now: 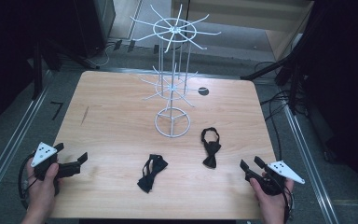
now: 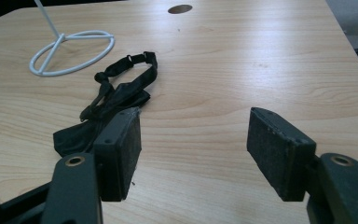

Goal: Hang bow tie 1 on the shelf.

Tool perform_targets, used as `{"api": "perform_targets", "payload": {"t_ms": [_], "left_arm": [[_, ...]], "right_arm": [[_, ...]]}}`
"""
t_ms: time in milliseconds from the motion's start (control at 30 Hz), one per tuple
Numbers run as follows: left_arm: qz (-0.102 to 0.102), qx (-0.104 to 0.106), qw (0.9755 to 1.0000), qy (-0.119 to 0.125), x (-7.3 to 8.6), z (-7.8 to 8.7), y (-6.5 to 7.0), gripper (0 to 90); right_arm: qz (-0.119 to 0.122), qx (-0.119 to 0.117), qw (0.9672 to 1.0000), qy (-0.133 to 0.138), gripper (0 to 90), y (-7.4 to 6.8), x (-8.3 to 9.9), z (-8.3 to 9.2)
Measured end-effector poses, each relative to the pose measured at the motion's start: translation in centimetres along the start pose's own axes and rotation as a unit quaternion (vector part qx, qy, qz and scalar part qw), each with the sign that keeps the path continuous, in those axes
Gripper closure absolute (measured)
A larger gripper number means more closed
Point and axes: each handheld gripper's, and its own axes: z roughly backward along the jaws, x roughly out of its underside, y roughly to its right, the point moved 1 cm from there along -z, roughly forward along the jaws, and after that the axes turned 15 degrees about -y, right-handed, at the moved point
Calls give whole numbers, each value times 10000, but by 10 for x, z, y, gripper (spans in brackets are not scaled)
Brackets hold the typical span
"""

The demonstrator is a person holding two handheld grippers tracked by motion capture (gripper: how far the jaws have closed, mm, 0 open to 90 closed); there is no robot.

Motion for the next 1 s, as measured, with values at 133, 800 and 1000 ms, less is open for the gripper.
{"api": "perform_targets", "payload": {"t_ms": [133, 800, 1000], "left_arm": [[1, 5, 10000, 0, 0, 0, 0, 0], [-18, 13, 10000, -19, 0, 0, 0, 0], [-8, 19, 10000, -20, 0, 0, 0, 0]], "right_arm": [[-2, -20, 10000, 18, 362, -4, -1, -1], [339, -344, 9988, -69, 383, -39, -6, -12], [319, -433, 9985, -83, 396, -46, -7, -15]]}}
